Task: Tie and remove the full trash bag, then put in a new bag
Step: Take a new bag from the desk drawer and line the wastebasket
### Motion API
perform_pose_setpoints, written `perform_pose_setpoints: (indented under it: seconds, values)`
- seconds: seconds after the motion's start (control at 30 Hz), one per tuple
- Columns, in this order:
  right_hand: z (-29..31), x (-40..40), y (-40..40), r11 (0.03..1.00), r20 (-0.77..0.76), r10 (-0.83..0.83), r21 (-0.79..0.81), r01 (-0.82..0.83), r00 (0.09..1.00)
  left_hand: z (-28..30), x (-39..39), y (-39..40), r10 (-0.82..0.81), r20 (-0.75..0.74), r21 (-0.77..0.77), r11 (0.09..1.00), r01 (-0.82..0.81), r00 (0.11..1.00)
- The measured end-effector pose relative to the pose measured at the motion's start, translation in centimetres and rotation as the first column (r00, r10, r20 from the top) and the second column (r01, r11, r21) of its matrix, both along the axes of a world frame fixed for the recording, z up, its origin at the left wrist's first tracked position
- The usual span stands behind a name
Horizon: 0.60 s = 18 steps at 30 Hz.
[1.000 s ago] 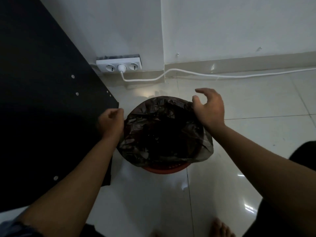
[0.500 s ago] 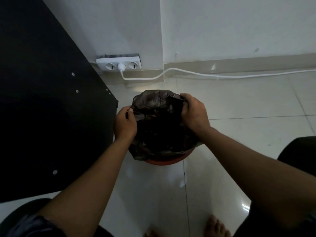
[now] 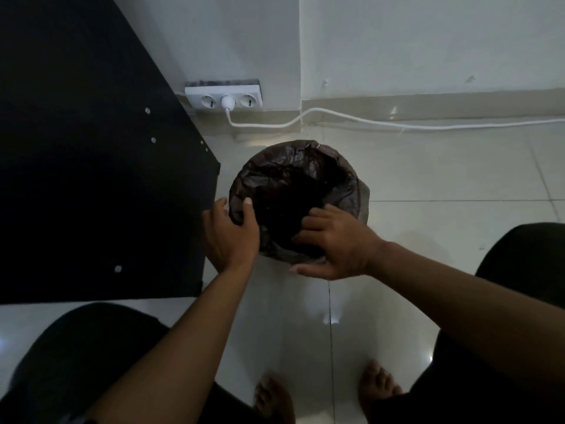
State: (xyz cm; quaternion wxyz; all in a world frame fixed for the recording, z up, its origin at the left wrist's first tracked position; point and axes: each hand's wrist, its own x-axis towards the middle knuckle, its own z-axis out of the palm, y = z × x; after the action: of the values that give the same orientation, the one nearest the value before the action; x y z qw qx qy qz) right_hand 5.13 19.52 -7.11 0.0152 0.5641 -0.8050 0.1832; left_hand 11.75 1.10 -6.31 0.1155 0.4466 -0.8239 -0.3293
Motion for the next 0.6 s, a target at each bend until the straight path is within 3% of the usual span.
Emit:
perform_pose_setpoints:
  seconds: [0.2, 0.3, 0.37, 0.47, 0.53, 0.6]
  values:
    - [-1.3, 2.3, 0.5, 0.990, -0.190, 0.094, -0.086, -0.112, 0.977, -1.3, 2.8, 0.3, 0.070, -0.187, 0.124, 0.991, -0.047, 0.980]
    - [-1.2, 2.5, 1.0, 0.989, -0.248, 0.108, -0.075, -0.130, 0.963, -1.5, 3.1, 0.4, 0.222, -0.244, 0.242, 0.957, -0.162, 0.944]
    - [-1.4, 2.5, 1.5, 0.989, -0.257, 0.130, -0.033, -0.144, 0.958, -2.2, 3.2, 0.3, 0.295, -0.224, 0.299, 0.928, -0.223, 0.929]
    - [-1.3, 2.3, 2.1, 0.992, -0.152, 0.128, 0.000, -0.129, 0.980, -3.4, 3.1, 0.1, 0.284, -0.126, 0.347, 0.910, -0.226, 0.951]
    - [-0.5, 2.4, 1.9, 0.997, -0.047, -0.010, -0.073, 0.007, 0.999, -3.4, 2.9, -0.1, 0.286, -0.079, 0.382, 0.893, -0.236, 0.955]
    - [0.6, 2.3, 1.0, 0.914, 0.070, -0.336, -0.217, 0.343, 0.939, -2.7, 2.5, -0.1, 0.280, -0.061, 0.291, 0.923, -0.251, 0.958]
